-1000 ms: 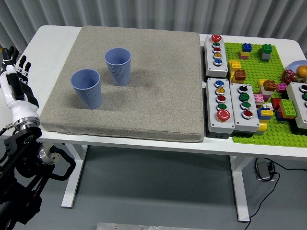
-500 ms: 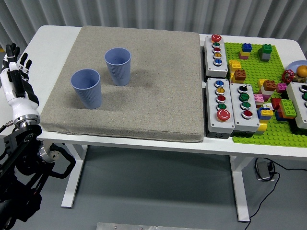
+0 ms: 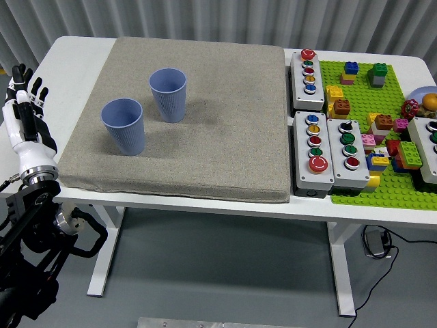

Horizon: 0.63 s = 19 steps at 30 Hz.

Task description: Pick cup pour cup place

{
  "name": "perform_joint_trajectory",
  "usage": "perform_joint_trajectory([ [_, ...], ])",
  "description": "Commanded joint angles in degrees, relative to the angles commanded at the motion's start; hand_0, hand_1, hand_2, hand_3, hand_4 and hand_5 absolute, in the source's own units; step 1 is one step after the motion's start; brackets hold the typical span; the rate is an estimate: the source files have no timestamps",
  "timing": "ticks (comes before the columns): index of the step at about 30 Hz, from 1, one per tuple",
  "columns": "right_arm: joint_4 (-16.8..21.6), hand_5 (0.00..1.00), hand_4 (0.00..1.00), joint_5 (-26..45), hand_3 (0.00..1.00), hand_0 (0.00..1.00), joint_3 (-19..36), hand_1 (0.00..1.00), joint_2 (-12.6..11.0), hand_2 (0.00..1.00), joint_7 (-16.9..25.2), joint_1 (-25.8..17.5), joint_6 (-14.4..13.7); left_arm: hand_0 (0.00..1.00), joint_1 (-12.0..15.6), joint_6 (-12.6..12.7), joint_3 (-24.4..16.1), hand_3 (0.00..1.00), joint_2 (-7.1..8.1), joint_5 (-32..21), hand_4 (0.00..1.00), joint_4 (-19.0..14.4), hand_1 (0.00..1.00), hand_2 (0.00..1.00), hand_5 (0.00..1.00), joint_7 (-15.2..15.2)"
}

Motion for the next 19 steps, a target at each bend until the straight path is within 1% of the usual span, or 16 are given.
perform_joint_trajectory([
  [10,0.0,0.257,0.002,-1.3,0.538,0.669,1.2,0.548,0.5,0.493,-0.4,-0.6,0.0,0.842,0.6,0.0,0.4,0.844,0.15,0.5,0.891,-0.2,0.868,0.899,0.807,0.0],
  [19,0.1,0.259,0.002,-2.8,0.538,0.669,2.4,0.548,0.6,0.493,-0.5,-1.3,0.7,0.841,1.1,0.0,1.0,0.844,0.04,0.5,0.891,-0.1,0.868,0.897,0.806,0.1],
])
